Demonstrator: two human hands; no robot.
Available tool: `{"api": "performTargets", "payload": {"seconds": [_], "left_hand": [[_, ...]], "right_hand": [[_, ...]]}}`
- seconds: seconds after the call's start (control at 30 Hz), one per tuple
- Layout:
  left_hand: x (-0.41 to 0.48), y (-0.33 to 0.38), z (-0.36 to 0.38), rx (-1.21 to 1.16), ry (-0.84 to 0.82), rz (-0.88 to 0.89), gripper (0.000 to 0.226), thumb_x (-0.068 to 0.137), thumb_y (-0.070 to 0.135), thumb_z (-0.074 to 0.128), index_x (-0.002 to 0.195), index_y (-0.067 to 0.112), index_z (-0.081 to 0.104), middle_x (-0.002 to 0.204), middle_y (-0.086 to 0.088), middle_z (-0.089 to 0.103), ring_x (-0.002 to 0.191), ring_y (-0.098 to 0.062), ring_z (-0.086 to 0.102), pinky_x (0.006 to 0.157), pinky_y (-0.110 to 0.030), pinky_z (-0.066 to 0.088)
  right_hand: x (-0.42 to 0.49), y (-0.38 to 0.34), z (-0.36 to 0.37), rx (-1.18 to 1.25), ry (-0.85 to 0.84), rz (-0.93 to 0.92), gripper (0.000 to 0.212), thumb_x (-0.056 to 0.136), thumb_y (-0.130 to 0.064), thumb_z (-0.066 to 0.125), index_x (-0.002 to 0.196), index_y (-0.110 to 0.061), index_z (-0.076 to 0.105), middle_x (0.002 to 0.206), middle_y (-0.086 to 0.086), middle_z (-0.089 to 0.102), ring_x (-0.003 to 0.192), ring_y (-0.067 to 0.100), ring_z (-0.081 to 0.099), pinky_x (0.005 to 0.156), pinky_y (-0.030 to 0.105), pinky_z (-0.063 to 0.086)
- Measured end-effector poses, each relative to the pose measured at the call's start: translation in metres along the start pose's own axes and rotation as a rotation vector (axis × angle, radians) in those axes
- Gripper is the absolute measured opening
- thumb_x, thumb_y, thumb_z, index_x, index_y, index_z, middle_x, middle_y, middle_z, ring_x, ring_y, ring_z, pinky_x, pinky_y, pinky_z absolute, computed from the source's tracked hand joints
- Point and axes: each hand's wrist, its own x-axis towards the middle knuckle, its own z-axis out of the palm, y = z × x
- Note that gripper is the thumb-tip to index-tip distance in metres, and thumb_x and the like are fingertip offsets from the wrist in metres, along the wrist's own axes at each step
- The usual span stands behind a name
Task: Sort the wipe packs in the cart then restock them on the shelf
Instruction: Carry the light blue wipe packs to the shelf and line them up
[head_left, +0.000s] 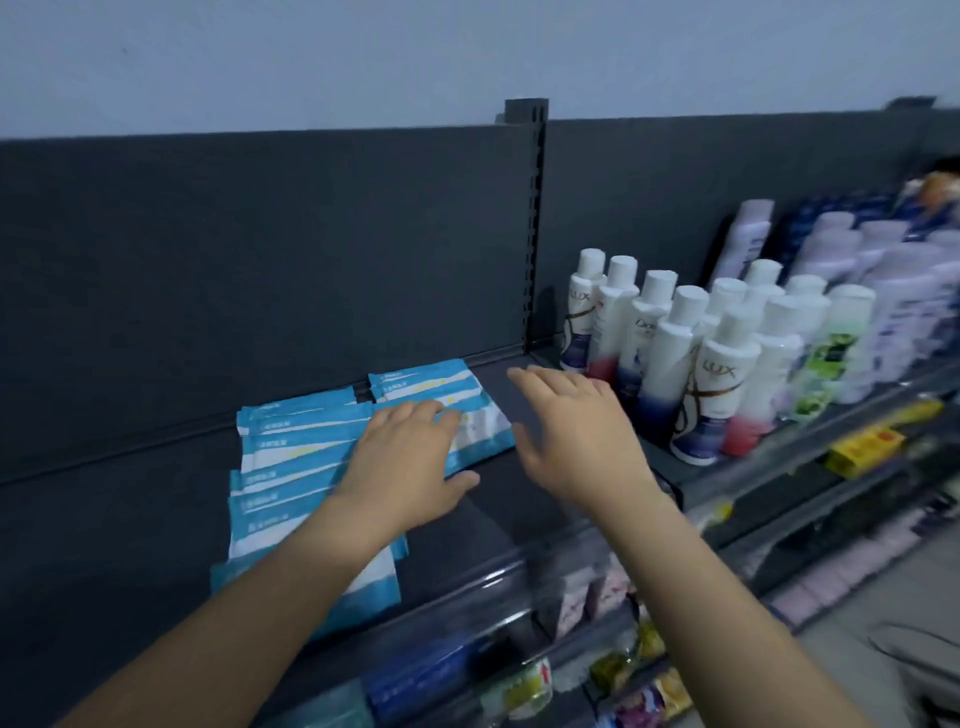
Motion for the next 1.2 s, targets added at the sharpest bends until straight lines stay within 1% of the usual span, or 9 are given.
{"api": "performTargets", "payload": {"seconds": [0.07, 0.13, 0.27, 0.37, 0.6, 0.77, 0.9, 1.03, 1.2], "left_hand": [[-0.017, 0.014, -0.015, 0.025, 0.061, 0.106, 0.058, 0.085, 0.059, 0.05, 0.132, 0.025, 0.043, 0.132, 0.005, 0.05, 0.125, -0.02, 0.042, 0.106, -0.033, 0.025], [-0.038, 0.033, -0.028, 0.013, 0.095, 0.222, 0.053, 0.085, 0.057, 0.05, 0.127, 0.024, 0.048, 0.126, 0.004, 0.055, 0.122, -0.021, 0.045, 0.105, -0.034, 0.027], [-0.08, 0.079, -0.039, -0.072, 0.143, 0.42, 0.052, 0.084, 0.055, 0.047, 0.123, 0.021, 0.053, 0.12, 0.0, 0.059, 0.116, -0.023, 0.051, 0.099, -0.036, 0.035], [-0.115, 0.122, -0.044, -0.102, 0.105, 0.538, 0.052, 0.086, 0.057, 0.045, 0.124, 0.022, 0.05, 0.121, 0.002, 0.057, 0.117, -0.022, 0.049, 0.099, -0.035, 0.033], [-0.177, 0.23, -0.046, -0.11, 0.065, 0.764, 0.053, 0.086, 0.062, 0.045, 0.123, 0.023, 0.05, 0.121, 0.002, 0.057, 0.118, -0.021, 0.048, 0.101, -0.035, 0.031], [-0.212, 0.313, -0.035, -0.103, -0.018, 0.897, 0.049, 0.086, 0.057, 0.048, 0.118, 0.02, 0.051, 0.118, -0.001, 0.058, 0.114, -0.022, 0.051, 0.1, -0.035, 0.035], [-0.232, 0.376, -0.004, -0.105, -0.098, 0.954, 0.05, 0.087, 0.055, 0.049, 0.12, 0.018, 0.052, 0.122, -0.002, 0.058, 0.117, -0.022, 0.051, 0.099, -0.034, 0.035], [-0.241, 0.426, 0.048, -0.125, -0.191, 1.021, 0.046, 0.087, 0.05, 0.051, 0.12, 0.019, 0.051, 0.12, -0.002, 0.058, 0.113, -0.023, 0.052, 0.094, -0.035, 0.038], [-0.218, 0.493, 0.139, -0.107, -0.308, 1.078, 0.043, 0.086, 0.044, 0.051, 0.12, 0.018, 0.05, 0.121, -0.002, 0.056, 0.115, -0.022, 0.05, 0.095, -0.036, 0.04]], "right_hand": [[-0.043, -0.01, -0.021, -0.111, 0.146, 0.089, 0.053, 0.066, -0.02, 0.074, 0.116, -0.012, 0.062, 0.112, 0.006, 0.066, 0.095, 0.029, 0.064, 0.077, 0.037, 0.051], [-0.094, -0.023, -0.039, -0.165, 0.126, 0.245, 0.056, 0.065, -0.02, 0.073, 0.119, -0.012, 0.061, 0.115, 0.007, 0.065, 0.098, 0.029, 0.063, 0.078, 0.038, 0.051], [-0.201, -0.047, -0.076, -0.289, -0.045, 0.575, 0.061, 0.072, -0.03, 0.07, 0.13, -0.017, 0.053, 0.126, 0.007, 0.059, 0.113, 0.03, 0.058, 0.086, 0.041, 0.049], [-0.272, -0.054, -0.113, -0.277, -0.233, 0.827, 0.066, 0.088, -0.04, 0.054, 0.146, -0.025, 0.027, 0.147, 0.004, 0.036, 0.132, 0.026, 0.038, 0.103, 0.039, 0.036], [-0.404, -0.054, -0.184, -0.27, -0.344, 1.235, 0.07, 0.088, -0.046, 0.054, 0.147, -0.03, 0.02, 0.151, 0.006, 0.029, 0.128, 0.03, 0.041, 0.099, 0.04, 0.044], [-0.477, -0.046, -0.219, -0.248, -0.475, 1.384, 0.073, 0.089, -0.038, 0.056, 0.149, -0.026, 0.017, 0.152, 0.009, 0.026, 0.131, 0.03, 0.038, 0.1, 0.039, 0.041], [-0.525, -0.021, -0.224, -0.237, -0.483, 1.43, 0.067, 0.087, -0.028, 0.059, 0.145, -0.023, 0.026, 0.143, 0.008, 0.038, 0.124, 0.028, 0.045, 0.097, 0.039, 0.045], [-0.564, 0.008, -0.206, -0.169, -0.402, 1.476, 0.067, 0.083, -0.01, 0.06, 0.142, -0.022, 0.032, 0.137, 0.004, 0.045, 0.117, 0.026, 0.049, 0.089, 0.041, 0.051], [-0.604, 0.078, -0.153, -0.086, -0.453, 1.545, 0.065, 0.086, -0.009, 0.055, 0.145, -0.019, 0.028, 0.139, 0.007, 0.044, 0.123, 0.029, 0.046, 0.092, 0.04, 0.047]]}}
